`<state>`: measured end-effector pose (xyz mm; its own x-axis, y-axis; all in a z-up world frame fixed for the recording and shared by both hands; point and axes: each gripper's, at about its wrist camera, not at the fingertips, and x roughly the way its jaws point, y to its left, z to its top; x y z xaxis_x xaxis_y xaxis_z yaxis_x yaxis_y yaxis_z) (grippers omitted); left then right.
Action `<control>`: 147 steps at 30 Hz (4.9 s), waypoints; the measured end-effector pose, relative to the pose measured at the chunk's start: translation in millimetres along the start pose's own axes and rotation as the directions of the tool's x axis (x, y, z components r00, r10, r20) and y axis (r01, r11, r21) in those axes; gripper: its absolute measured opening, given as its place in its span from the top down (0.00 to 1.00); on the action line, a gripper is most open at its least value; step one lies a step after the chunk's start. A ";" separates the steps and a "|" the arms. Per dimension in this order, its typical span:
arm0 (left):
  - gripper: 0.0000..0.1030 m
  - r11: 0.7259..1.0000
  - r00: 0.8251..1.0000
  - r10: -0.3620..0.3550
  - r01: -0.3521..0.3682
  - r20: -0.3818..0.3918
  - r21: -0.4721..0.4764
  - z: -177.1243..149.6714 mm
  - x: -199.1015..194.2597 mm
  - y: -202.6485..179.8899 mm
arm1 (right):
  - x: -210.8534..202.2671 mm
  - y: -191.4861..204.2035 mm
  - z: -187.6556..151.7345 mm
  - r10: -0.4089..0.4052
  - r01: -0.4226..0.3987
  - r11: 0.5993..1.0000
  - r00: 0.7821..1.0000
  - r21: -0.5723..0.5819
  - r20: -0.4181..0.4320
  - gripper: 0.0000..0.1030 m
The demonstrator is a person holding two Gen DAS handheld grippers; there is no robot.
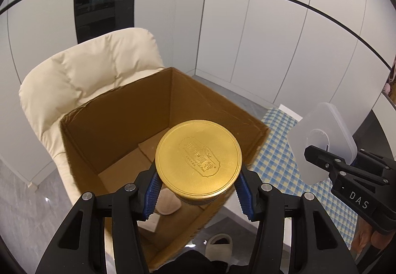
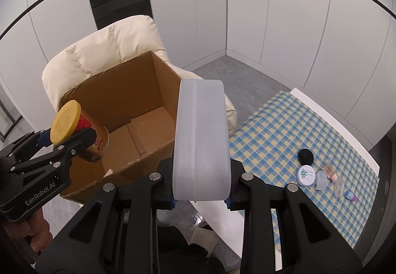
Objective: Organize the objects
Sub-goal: 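Open the left tool over the box while the right tool lowers the plastic box, then open the right tool to drop the plastic box into the cardboard box, then withdraw both open tools from the box back over the tablecloth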
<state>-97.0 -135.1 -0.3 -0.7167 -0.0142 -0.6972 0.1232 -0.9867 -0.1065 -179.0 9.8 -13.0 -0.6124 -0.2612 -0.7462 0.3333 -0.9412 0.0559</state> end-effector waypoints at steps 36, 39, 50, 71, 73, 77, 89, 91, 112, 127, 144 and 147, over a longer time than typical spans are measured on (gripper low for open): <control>0.01 0.991 0.993 0.106 -0.101 0.050 -0.091 1.7 -25.8 83.1 | 28.4 93.2 18.8 0.110 -0.113 0.985 0.993 -0.130 -0.033 0.73; 0.01 0.990 0.992 0.114 -0.108 0.052 -0.093 1.1 -27.1 88.9 | 29.9 100.7 19.2 0.116 -0.121 0.983 0.992 -0.139 -0.039 0.73; 0.01 0.983 0.990 0.137 -0.131 0.043 -0.126 -6.3 -34.6 110.1 | 34.0 124.0 20.4 0.140 -0.147 0.975 0.989 -0.169 -0.052 0.73; 0.01 0.976 0.987 0.157 -0.153 0.020 -0.155 -7.8 -33.3 121.2 | 40.3 125.6 24.8 0.142 -0.149 0.977 0.988 -0.150 -0.054 0.21; 0.01 0.976 0.987 0.157 -0.152 0.020 -0.155 -7.8 -32.6 120.7 | 40.7 121.3 25.8 0.136 -0.142 0.980 0.989 -0.140 -0.051 0.14; 0.01 0.978 0.989 0.148 -0.144 0.016 -0.151 -7.3 -29.1 117.4 | 42.8 111.3 27.0 0.125 -0.131 0.986 0.990 -0.103 -0.058 0.06; 0.01 0.983 0.992 0.128 -0.125 0.015 -0.133 -2.6 -22.2 102.2 | 38.2 91.0 25.4 0.086 -0.088 0.993 0.996 -0.080 -0.031 0.00; 0.01 0.984 0.992 0.124 -0.121 0.015 -0.128 -2.0 -20.7 98.8 | 37.2 87.4 25.3 0.083 -0.085 0.994 0.996 -0.076 -0.029 0.00; 0.01 0.993 0.997 0.078 -0.076 0.013 -0.094 2.9 -8.0 67.2 | 29.4 52.8 19.9 0.019 -0.020 0.999 1.000 -0.036 -0.016 0.00; 0.01 0.998 0.999 0.040 -0.040 0.008 -0.053 6.5 2.5 38.6 | 22.1 25.6 14.2 -0.005 0.005 1.000 1.000 0.004 -0.011 0.00; 0.01 1.000 1.000 -0.016 0.016 -0.002 0.000 11.4 14.9 -8.3 | 6.7 -25.8 1.4 -0.067 0.067 0.995 0.998 0.070 -0.005 0.00; 0.01 1.000 1.000 -0.027 0.027 -0.002 0.016 11.8 16.4 -19.4 | 3.8 -35.5 -0.8 -0.085 0.085 0.993 0.996 0.079 -0.003 0.00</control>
<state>-119.3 -118.2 -1.3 -0.7182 0.0129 -0.6957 0.0928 -0.9891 -0.1141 -192.6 42.4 -18.3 -0.6364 -0.1800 -0.7501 0.2224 -0.9739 0.0451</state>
